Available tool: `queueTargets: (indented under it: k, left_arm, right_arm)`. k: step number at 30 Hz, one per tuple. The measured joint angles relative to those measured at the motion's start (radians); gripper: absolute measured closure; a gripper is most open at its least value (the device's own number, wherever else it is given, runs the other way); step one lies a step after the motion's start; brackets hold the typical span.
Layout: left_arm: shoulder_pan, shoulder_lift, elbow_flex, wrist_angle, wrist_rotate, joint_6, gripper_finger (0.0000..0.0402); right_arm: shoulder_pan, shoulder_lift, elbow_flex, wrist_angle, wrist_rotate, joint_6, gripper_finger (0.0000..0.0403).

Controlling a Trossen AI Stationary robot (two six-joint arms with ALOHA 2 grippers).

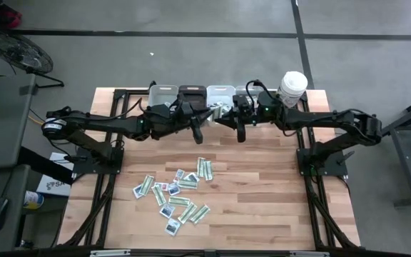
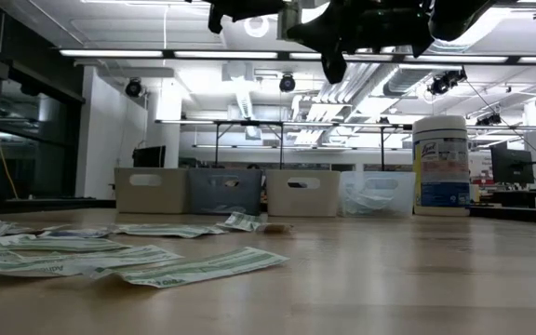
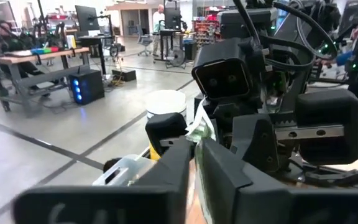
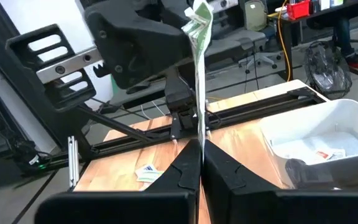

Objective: Pick & Place First Aid Supplies
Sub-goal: Put the green bandage into the transparent bin

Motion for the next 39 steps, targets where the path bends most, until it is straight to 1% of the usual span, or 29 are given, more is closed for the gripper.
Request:
queueTargets:
  k: [3, 9, 11, 13, 15, 19, 21, 27, 29, 34, 39]
  left_arm:
    - [0.000, 0.000, 0.000, 0.000, -0.008, 0.018, 0.0316]
    - [0.000, -0.014, 0.000, -0.028, -0.089, 0.042, 0.0228]
    - [0.000, -0.034, 0.000, -0.036, -0.123, 0.067, 0.0209]
    - [0.000, -0.067, 0.000, -0.084, -0.162, 0.083, 0.0198]
    - [0.000, -0.105, 0.000, -0.144, -0.195, 0.084, 0.0193]
    - [0.000, -0.195, 0.000, -0.298, -0.255, 0.083, 0.0193]
    - [0.000, -0.234, 0.000, -0.379, -0.268, 0.083, 0.0193]
    - [0.000, -0.304, 0.000, -0.533, -0.306, 0.077, 0.0192]
    - [0.000, -0.311, -0.002, -0.577, -0.318, 0.077, 0.0192]
    - [0.000, -0.315, -0.011, -0.637, -0.335, 0.081, 0.0192]
    - [0.000, -0.318, -0.011, -0.698, -0.352, 0.103, 0.0192]
  right_arm:
    - [-0.013, 0.000, 0.000, -0.015, -0.001, 0.002, 0.0402]
    - [-0.062, -0.003, 0.000, -0.084, 0.000, 0.034, 0.0402]
    - [-0.085, -0.004, 0.000, -0.118, 0.001, 0.040, 0.0402]
    - [-0.109, -0.007, 0.000, -0.161, 0.011, 0.061, 0.0402]
    - [-0.133, -0.010, 0.000, -0.209, 0.036, 0.074, 0.0402]
    - [-0.183, -0.024, 0.000, -0.331, 0.120, 0.087, 0.0402]
    - [-0.208, -0.029, 0.000, -0.401, 0.162, 0.095, 0.0403]
    - [-0.287, -0.029, 0.000, -0.594, 0.300, 0.110, 0.0403]
    - [-0.320, -0.029, 0.000, -0.648, 0.327, 0.115, 0.0403]
    - [-0.406, -0.029, 0.000, -0.751, 0.331, 0.149, 0.0403]
    - [-0.480, -0.029, 0.000, -0.833, 0.276, 0.192, 0.0403]
